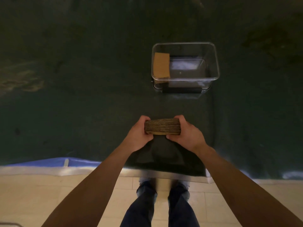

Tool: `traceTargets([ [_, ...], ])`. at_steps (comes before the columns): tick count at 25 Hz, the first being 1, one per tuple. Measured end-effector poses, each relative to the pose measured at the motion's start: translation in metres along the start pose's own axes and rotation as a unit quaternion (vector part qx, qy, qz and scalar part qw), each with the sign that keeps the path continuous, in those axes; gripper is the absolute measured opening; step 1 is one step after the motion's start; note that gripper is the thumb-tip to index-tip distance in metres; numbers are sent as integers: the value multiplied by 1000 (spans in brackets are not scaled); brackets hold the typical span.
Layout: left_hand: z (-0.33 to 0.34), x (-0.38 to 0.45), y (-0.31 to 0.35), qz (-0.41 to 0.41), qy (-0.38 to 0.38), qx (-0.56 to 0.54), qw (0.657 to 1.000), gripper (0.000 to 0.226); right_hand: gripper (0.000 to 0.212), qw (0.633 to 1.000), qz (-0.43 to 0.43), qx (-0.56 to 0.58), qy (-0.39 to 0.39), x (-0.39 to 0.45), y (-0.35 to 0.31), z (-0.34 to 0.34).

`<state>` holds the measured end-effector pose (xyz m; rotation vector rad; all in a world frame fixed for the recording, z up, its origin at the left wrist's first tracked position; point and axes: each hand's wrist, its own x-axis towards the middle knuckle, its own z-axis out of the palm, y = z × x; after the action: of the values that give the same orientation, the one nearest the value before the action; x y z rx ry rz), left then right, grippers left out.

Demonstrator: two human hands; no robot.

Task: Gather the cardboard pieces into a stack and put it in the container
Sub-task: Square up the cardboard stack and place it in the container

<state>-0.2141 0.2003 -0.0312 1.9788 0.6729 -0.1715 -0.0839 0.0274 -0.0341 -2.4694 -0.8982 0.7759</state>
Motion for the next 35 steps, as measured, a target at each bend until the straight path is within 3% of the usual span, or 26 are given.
traceTargets([
  [6, 9, 1, 3, -16, 20, -32, 999, 46, 63, 1000, -7, -13, -9, -1, -2, -1],
  [11, -3, -3, 7, -3, 60, -24, 998, 50, 61, 996, -58, -33, 53, -2, -9, -12],
  [15, 3, -4, -5, -30, 33, -13, 999, 61, 67, 1000, -10, 2, -16, -4, -3, 0],
  [20, 3, -1, -1, -16, 77, -23, 997, 55, 58, 1000, -21, 3, 18, 0, -4, 0],
  [25, 7, -2, -9, -28, 55, -29, 998, 57, 61, 999, -2, 0, -46, 2, -6, -3],
  [29, 5, -1, -9, -25, 91, -49, 994, 53, 57, 1000, -26, 7, -11, 5, -11, -3],
  [35, 9, -3, -14, -33, 58, -19, 998, 54, 52, 999, 3, 13, -44, 8, -7, 7],
])
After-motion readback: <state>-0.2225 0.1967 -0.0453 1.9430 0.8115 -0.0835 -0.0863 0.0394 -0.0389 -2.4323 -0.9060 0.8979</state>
